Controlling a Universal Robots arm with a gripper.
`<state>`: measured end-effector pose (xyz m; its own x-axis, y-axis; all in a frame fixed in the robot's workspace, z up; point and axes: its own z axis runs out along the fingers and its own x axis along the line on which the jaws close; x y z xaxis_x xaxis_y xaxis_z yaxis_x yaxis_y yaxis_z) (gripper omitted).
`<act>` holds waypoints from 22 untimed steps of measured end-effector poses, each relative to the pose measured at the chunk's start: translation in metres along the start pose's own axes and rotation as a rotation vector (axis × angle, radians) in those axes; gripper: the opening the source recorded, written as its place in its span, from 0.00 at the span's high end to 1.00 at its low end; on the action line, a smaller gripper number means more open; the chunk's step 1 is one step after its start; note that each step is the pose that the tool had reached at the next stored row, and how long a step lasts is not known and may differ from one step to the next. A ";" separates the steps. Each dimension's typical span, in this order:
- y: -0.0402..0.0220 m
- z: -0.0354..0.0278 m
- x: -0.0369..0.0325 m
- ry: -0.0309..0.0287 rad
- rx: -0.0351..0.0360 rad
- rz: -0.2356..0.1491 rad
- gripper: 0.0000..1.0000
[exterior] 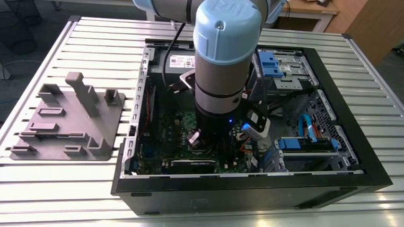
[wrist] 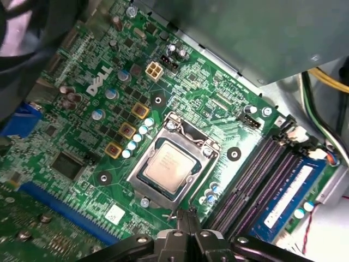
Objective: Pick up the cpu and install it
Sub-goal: 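Install the first cpu locking lever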
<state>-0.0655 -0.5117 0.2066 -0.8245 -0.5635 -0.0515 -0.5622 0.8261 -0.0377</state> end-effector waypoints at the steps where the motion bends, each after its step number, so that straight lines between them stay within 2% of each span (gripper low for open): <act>1: 0.0000 -0.0008 -0.0001 0.0000 0.0000 0.000 0.89; 6: 0.0011 -0.0009 0.0009 0.0000 0.0001 0.000 0.89; 14: 0.0163 -0.0019 0.0128 -0.0002 0.0004 0.002 0.89; 18: 0.0214 -0.0022 0.0139 -0.0044 -0.0026 0.004 0.89; 20: 0.0224 -0.0046 0.0135 -0.0064 -0.0014 0.005 0.89; 22: 0.0226 -0.0101 0.0128 -0.0084 -0.0003 0.005 0.89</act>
<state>-0.0894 -0.5002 0.2152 -0.8270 -0.5590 -0.0601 -0.5577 0.8292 -0.0371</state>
